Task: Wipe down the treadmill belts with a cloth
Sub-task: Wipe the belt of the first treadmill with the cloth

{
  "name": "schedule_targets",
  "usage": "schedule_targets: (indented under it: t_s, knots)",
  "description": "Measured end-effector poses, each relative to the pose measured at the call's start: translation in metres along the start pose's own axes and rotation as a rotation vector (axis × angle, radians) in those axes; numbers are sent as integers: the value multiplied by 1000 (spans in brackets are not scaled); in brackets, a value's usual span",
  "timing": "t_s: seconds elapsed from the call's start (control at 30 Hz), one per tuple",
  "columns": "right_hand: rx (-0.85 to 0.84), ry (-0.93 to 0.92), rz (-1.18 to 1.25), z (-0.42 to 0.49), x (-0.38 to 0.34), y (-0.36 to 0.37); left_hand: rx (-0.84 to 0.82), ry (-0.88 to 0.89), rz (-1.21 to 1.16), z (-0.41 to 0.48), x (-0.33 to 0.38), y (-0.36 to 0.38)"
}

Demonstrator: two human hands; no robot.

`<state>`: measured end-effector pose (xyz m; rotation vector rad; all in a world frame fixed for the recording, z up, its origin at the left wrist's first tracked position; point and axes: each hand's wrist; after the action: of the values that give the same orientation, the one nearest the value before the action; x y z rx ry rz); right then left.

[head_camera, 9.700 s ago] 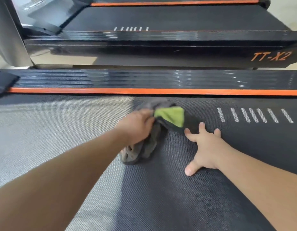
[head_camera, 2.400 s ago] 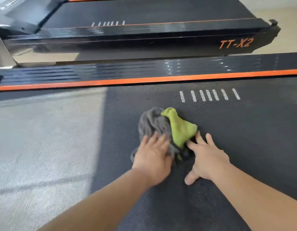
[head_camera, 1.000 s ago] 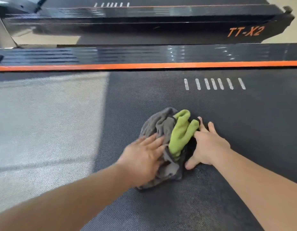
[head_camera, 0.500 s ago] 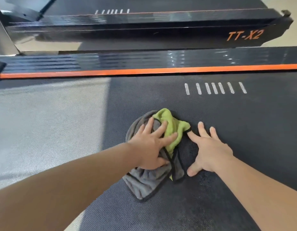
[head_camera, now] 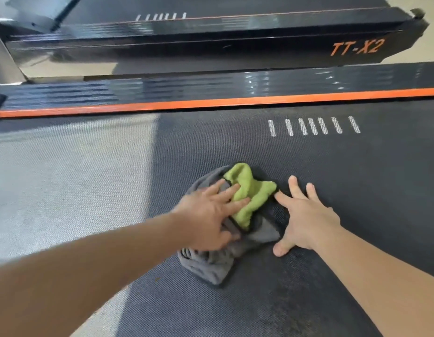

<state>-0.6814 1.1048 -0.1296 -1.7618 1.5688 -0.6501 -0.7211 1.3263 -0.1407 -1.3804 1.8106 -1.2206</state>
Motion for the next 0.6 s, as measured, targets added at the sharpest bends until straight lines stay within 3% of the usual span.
schedule_targets:
  t_s: [0.1, 0.2, 0.27, 0.33, 0.43, 0.53, 0.6]
  knots:
    - [-9, -12, -23, 0, -2, -2, 32, -232, -96, 16, -40, -16]
    - [-13, 0, -11, 1, -2, -2, 143, -403, -273, 30, -30, -7]
    - [-21, 4, -13, 1, -2, -2, 134, -311, -259, 22, 1, 8]
    - [-19, 2, -2, 1, -1, -1, 111, -89, -157, 3, 20, 23]
    - [-21, 9, 10, 1, -1, -1, 108, 91, -80, 2, -14, 20]
    - [-24, 2, -14, 0, -3, -2, 158, -207, -196, 15, -39, 5]
    - [-19, 7, -17, 0, -3, -2, 190, -340, -319, 22, -17, 2]
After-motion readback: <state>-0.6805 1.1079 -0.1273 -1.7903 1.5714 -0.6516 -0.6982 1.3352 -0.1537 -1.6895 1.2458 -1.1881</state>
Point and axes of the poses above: each hand's wrist, its own z-axis towards the middle knuckle, its own y-axis out of the palm, x = y × z, and after that the axes turned 2 degrees about -z, right-handed
